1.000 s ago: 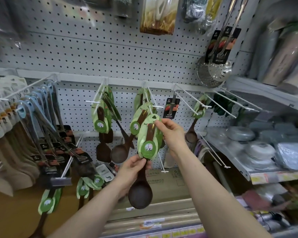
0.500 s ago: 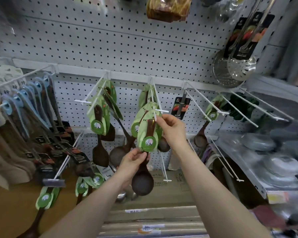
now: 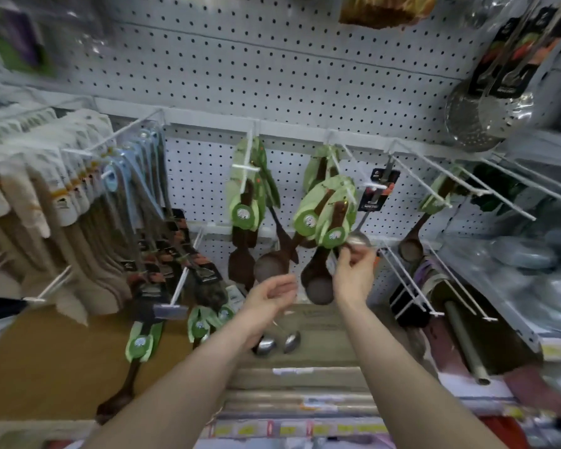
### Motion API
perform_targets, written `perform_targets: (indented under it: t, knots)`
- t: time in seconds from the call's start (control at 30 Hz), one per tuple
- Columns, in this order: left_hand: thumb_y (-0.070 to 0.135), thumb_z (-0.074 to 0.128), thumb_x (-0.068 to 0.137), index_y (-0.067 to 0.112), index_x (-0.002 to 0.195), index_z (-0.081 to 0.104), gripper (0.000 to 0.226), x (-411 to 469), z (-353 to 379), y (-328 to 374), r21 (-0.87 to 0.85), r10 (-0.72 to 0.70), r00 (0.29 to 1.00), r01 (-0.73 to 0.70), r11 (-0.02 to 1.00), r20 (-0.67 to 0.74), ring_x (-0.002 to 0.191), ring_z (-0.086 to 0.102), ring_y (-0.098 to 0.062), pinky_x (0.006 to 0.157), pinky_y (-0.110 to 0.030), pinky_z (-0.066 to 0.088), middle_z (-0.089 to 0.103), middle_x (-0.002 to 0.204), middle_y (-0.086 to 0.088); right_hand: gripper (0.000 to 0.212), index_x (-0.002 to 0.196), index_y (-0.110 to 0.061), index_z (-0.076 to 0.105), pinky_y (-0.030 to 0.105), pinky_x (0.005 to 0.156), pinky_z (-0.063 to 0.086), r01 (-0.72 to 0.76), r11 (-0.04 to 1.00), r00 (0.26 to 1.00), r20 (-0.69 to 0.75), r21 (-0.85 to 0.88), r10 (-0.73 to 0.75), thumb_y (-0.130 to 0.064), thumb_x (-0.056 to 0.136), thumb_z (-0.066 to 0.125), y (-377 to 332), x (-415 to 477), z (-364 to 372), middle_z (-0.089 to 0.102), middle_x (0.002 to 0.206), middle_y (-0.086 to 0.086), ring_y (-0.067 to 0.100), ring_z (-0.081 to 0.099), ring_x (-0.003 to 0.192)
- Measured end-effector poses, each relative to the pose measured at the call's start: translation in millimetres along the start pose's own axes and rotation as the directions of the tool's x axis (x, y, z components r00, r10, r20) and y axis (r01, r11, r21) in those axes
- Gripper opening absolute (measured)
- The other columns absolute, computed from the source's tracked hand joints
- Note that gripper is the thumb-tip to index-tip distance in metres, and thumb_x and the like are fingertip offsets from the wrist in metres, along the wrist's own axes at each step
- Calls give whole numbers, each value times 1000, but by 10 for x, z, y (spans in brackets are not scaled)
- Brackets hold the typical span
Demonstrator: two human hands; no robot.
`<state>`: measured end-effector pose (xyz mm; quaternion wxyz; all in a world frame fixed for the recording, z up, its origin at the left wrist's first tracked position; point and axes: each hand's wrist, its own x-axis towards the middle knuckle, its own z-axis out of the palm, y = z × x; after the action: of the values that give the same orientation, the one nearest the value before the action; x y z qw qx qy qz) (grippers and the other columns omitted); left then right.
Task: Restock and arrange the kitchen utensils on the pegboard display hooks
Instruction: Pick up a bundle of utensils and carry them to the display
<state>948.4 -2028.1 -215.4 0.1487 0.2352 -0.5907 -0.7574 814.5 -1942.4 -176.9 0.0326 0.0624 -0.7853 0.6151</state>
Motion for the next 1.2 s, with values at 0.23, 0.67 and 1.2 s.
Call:
perform_targets:
  t: [0.23, 0.67, 1.2]
  knots:
    - [3, 56, 94, 15, 116, 63, 27, -726, -849, 115, -9, 25, 1000, -25, 1000, -9, 112, 63, -19, 98, -32, 51, 68, 116, -7, 17, 113, -9, 57, 27, 80, 36, -93, 990, 994, 53, -104, 99, -17, 100, 48, 66, -992, 432, 65, 112, 11, 30, 59, 105]
    - [0, 60, 91, 15, 101, 69, 20, -1542, -2633, -546, -161, -133, 900, 71, 984, -416, 88, 60, -19, 81, -29, 52, 67, 93, -5, 16, 89, -30, 57, 33, 70, 46, 99, 988, 929, 367, -120, -49, -18, 98, 54, 551, -2743, 1220, 63, 79, -6, 13, 59, 72]
    - [-6, 64, 85, 14, 115, 58, 37, -1135, -3282, -1648, -65, -242, 749, 258, 964, -616, 93, 55, -15, 87, -26, 46, 61, 98, -2, 11, 97, -19, 66, 12, 68, 42, 307, 903, 795, 603, -301, -70, -11, 94, 59, 1619, -2548, 1631, 68, 90, -7, 10, 62, 83]
